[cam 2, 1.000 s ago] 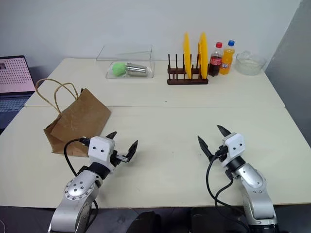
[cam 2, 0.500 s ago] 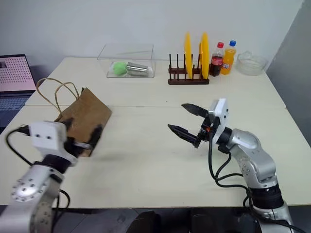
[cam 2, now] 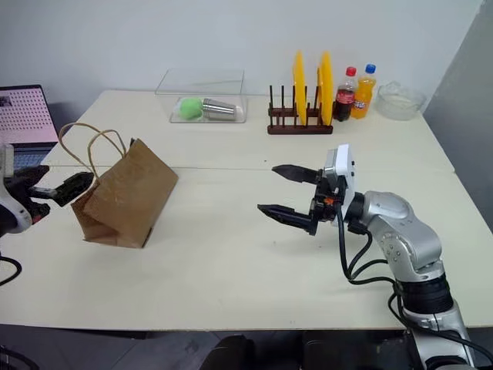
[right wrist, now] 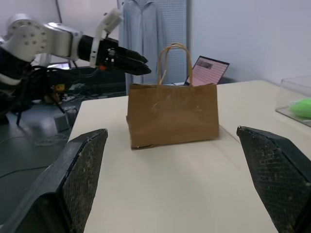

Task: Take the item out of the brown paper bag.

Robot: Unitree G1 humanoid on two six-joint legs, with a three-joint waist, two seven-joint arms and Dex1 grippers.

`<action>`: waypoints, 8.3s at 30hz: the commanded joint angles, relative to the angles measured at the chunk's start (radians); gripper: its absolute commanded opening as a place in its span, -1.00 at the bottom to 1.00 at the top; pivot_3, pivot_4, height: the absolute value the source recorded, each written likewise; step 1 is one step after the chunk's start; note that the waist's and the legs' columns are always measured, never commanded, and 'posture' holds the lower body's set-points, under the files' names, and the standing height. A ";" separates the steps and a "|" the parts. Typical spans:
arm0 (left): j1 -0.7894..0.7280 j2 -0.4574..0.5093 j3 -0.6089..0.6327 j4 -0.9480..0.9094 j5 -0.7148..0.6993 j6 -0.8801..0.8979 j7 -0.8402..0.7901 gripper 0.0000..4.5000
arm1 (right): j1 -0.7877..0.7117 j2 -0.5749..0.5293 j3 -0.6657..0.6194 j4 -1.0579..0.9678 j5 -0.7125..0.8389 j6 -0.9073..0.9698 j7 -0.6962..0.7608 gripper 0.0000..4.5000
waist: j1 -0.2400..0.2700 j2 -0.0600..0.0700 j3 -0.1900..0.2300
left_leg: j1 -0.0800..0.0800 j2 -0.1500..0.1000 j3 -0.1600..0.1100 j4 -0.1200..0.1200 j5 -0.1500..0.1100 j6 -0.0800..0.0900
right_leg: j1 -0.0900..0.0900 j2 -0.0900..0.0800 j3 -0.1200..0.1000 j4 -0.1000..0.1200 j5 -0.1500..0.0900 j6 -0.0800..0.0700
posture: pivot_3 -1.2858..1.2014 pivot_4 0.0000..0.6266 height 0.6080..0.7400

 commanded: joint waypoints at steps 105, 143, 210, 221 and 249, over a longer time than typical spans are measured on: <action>-1.227 -0.609 -0.847 1.637 0.789 -1.584 -0.674 -0.99 | 0.568 -0.051 -0.038 -0.694 -0.207 0.174 -0.681 1.00 | 0.000 -0.004 0.002 | -0.018 -0.001 0.000 0.014 0.000 0.001 | -0.008 0.001 -0.002 0.003 0.002 0.004 | 0.03 -0.52 1.00; -0.613 -0.278 -0.555 0.610 0.391 -0.986 -0.931 0.46 | 0.161 -0.112 -0.098 -0.341 -0.223 0.167 -0.544 0.74 | -0.033 -0.003 0.002 | -0.009 -0.001 0.004 0.014 0.000 0.001 | -0.008 0.000 0.004 0.016 0.005 -0.001 | 0.03 -0.52 1.00; 0.165 -0.108 -0.669 -0.121 0.456 -1.247 -0.601 0.99 | 0.142 -0.181 0.023 -0.102 -0.450 -0.162 0.253 -0.84 | 0.019 0.005 0.003 | -0.004 0.000 0.004 0.011 0.000 0.001 | -0.004 0.000 0.003 0.010 0.003 -0.009 | 0.03 -0.52 1.00; -0.109 -0.285 -0.977 0.146 0.607 -1.477 -0.657 0.99 | 0.499 -0.224 -0.128 -0.515 -0.259 0.176 0.009 -0.84 | 0.007 0.004 0.003 | -0.003 0.001 0.006 0.011 0.000 0.001 | -0.004 0.001 0.004 0.010 0.001 -0.002 | 0.03 -0.52 1.00; -0.271 -0.457 -1.123 0.400 0.638 -1.677 -0.673 0.61 | 0.812 -0.338 -0.258 -0.693 -0.249 0.082 -0.124 0.72 | 0.005 0.003 0.002 | -0.002 0.000 0.000 0.011 0.000 0.001 | 0.005 0.001 0.000 0.000 0.002 0.004 | 0.03 -0.52 1.00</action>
